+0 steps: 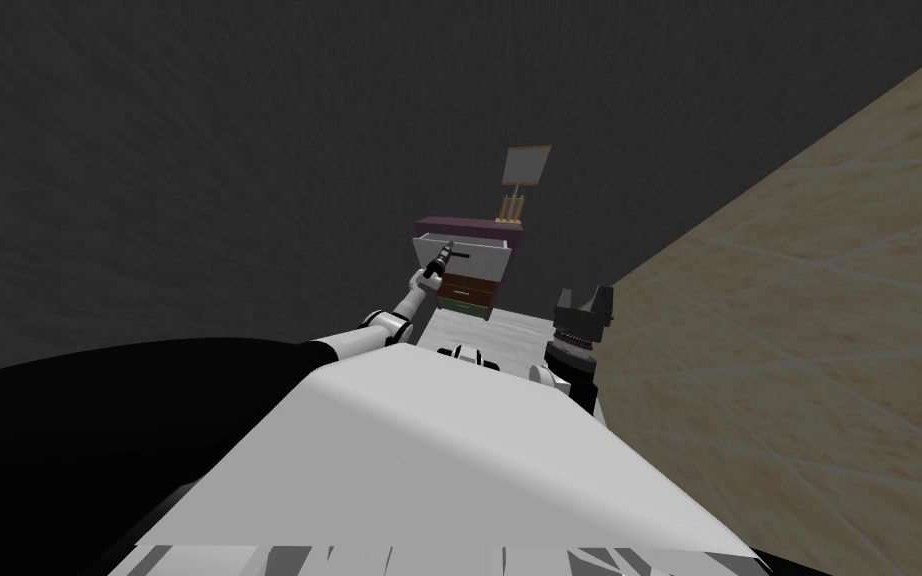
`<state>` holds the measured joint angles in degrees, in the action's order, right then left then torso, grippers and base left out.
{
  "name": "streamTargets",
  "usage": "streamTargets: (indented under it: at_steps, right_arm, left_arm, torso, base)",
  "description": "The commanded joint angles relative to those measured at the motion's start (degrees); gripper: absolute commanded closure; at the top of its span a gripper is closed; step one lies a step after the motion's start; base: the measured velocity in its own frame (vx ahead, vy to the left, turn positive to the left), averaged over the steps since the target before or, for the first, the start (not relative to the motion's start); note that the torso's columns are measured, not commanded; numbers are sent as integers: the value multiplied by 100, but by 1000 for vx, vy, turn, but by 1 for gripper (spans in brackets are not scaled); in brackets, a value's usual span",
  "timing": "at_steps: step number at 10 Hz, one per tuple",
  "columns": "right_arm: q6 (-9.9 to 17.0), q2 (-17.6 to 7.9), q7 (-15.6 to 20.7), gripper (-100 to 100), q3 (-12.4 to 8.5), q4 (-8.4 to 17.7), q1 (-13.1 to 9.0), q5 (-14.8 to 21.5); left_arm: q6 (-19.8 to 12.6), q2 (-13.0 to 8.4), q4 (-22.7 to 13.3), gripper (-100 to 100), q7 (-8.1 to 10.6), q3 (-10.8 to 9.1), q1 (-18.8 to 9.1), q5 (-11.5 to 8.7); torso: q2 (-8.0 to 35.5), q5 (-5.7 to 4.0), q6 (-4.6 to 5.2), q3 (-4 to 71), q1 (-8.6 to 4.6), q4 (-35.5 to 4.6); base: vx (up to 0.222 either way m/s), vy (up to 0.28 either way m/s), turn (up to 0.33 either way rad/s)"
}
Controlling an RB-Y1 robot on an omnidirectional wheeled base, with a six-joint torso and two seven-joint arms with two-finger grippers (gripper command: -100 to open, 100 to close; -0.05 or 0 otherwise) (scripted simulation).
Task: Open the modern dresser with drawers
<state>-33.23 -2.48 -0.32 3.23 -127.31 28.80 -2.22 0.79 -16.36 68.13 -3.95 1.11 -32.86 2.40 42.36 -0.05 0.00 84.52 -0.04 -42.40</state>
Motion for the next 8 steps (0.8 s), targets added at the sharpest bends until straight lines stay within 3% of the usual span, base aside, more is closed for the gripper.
streamTargets:
  at_steps: [1,2,3,8]
  right_arm:
    - [0,0,0,0,0,0,0,0]
    - [0,0,0,0,0,0,0,0]
    - [0,0,0,0,0,0,0,0]
    - [0,0,0,0,0,0,0,0]
  left_arm:
    - [-250,-79,115,-100,37,9,-150,-31]
    - [-181,-74,8,-100,40,23,-117,-37]
    - [-204,-78,5,0,47,26,-117,-40]
    - [-226,-69,-22,0,49,34,-86,-42]
  torso:
    - [11,-4,-1,-8,-4,-10]
    - [23,-7,-4,-16,-6,-21]
    - [22,-4,-3,-16,-5,-13]
    - [-1,2,0,1,2,5]
  base:
    - [-23,1,-22]
    - [0,0,0]
    - [0,0,0]
    - [0,0,0]
